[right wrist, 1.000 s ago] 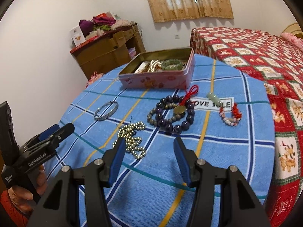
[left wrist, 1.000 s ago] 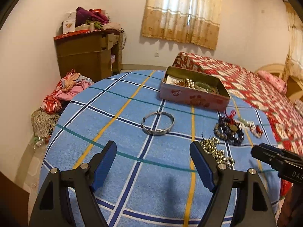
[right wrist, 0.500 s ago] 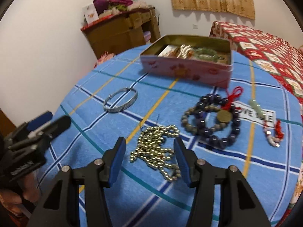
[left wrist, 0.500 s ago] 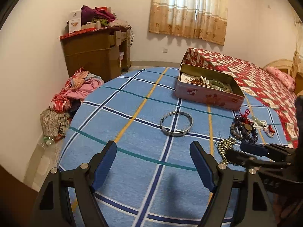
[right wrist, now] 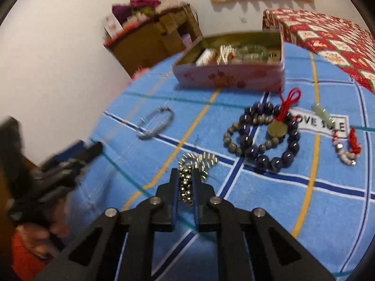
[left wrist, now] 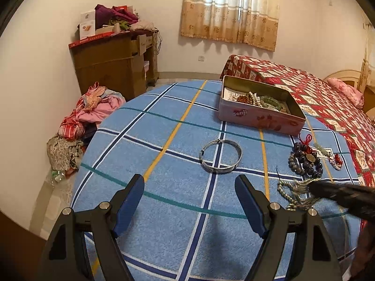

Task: Organize jewelry
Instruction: 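Grasp the silver bangle with the left tool while the right tool holds the bead chain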

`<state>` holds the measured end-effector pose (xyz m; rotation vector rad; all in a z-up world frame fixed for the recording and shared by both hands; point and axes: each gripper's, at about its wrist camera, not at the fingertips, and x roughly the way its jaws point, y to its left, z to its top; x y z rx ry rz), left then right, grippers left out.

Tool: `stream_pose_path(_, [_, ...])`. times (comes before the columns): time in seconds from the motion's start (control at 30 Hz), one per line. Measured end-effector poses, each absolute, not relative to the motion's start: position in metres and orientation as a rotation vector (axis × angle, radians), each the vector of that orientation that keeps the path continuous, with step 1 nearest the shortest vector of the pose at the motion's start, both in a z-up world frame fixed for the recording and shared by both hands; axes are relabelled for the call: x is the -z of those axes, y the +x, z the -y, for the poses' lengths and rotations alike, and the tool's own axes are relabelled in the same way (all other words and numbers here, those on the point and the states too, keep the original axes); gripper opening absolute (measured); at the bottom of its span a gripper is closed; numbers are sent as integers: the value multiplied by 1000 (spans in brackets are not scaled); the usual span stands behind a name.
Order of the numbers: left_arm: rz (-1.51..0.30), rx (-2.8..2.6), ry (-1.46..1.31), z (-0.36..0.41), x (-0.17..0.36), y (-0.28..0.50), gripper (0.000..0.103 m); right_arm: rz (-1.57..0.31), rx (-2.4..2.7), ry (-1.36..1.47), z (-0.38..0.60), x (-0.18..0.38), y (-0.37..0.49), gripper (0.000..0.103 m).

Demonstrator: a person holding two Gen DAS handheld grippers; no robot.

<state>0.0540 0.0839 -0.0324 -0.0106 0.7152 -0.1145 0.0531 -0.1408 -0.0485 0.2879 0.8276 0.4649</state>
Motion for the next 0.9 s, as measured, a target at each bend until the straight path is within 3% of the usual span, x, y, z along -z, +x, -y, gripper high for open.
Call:
stream_pose_path(0.33, [-761, 232, -3, -60, 31, 85, 80, -671, -476, 345, 160, -8, 28, 13])
stream_pose_path(0.8, [-948, 213, 89, -27, 69, 151, 79, -695, -452, 355, 168, 4, 39, 13])
stream_pose_path(0.83, [-948, 215, 94, -26, 69, 151, 78, -695, -451, 359, 169, 4, 40, 13])
stream_pose_path(0.87, [-940, 224, 98, -25, 68, 149, 66, -696, -449, 366, 170, 4, 41, 13])
stream_pose_path(0.9, [-933, 241, 99, -24, 67, 148, 66, -696, -448, 375, 172, 4, 41, 13])
